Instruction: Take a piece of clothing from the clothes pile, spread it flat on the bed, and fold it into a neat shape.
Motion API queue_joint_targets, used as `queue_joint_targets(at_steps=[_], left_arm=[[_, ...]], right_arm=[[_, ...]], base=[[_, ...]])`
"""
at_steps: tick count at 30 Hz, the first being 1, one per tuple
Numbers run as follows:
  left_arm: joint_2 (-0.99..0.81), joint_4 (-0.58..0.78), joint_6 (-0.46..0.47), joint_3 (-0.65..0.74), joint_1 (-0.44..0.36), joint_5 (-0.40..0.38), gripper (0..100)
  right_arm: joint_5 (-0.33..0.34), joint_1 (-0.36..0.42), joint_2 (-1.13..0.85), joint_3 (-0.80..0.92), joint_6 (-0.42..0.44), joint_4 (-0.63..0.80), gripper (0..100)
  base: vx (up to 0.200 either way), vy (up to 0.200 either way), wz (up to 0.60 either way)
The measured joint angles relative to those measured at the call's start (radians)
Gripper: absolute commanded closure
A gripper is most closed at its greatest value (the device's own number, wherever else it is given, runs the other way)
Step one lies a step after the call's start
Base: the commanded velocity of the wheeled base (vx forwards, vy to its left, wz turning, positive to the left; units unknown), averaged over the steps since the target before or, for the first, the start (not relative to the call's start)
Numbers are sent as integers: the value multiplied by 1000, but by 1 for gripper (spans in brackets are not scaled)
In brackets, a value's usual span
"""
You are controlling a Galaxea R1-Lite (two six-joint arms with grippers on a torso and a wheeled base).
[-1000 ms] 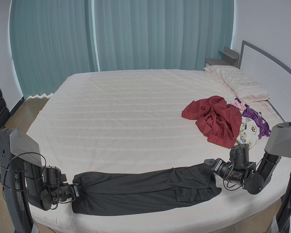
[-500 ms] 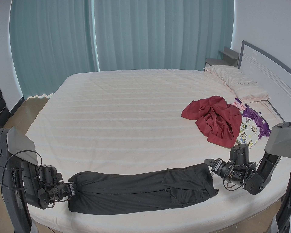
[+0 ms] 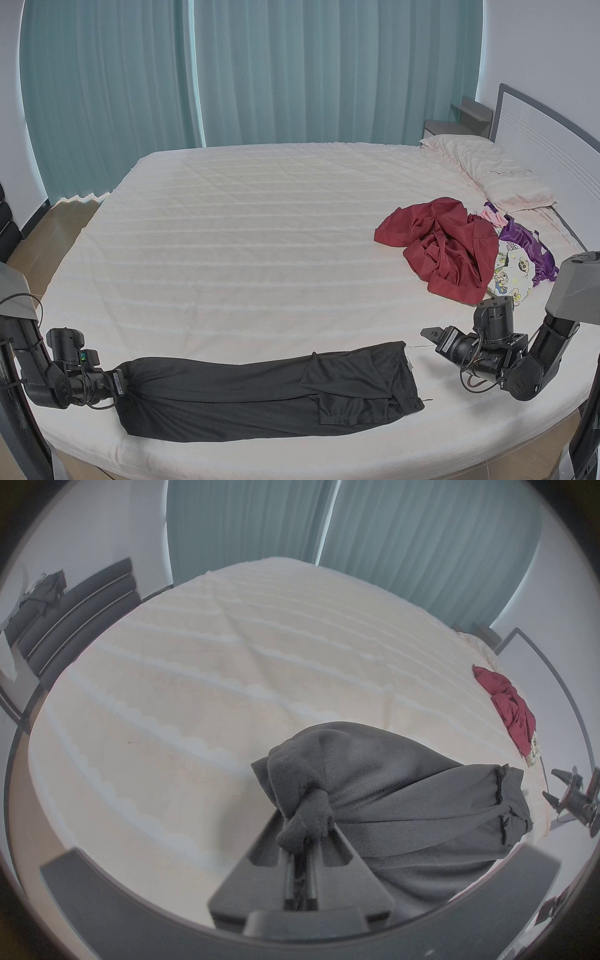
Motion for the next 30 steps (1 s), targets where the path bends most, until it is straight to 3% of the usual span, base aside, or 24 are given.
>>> queue_joint_targets(at_steps=[8, 13, 17, 23, 30], left_arm=[[-155, 450, 76, -214, 171, -77, 100], [-223, 563, 110, -322, 269, -96, 100], [-287, 676, 115, -354, 287, -88, 100], [-394, 867, 64, -366, 167, -15, 100], [-496, 952, -104, -371, -110, 147, 100]], right_arm=[[-1, -1, -1, 0, 0, 0, 0], [-1, -1, -1, 0, 0, 0, 0], [-1, -1, -3, 0, 0, -1, 0], [-1, -1, -5, 0, -1, -1, 0], [-1, -1, -9, 0, -1, -1, 0]], base=[[0, 0, 0], [0, 0, 0], [0, 0, 0], [0, 0, 0], [0, 0, 0]])
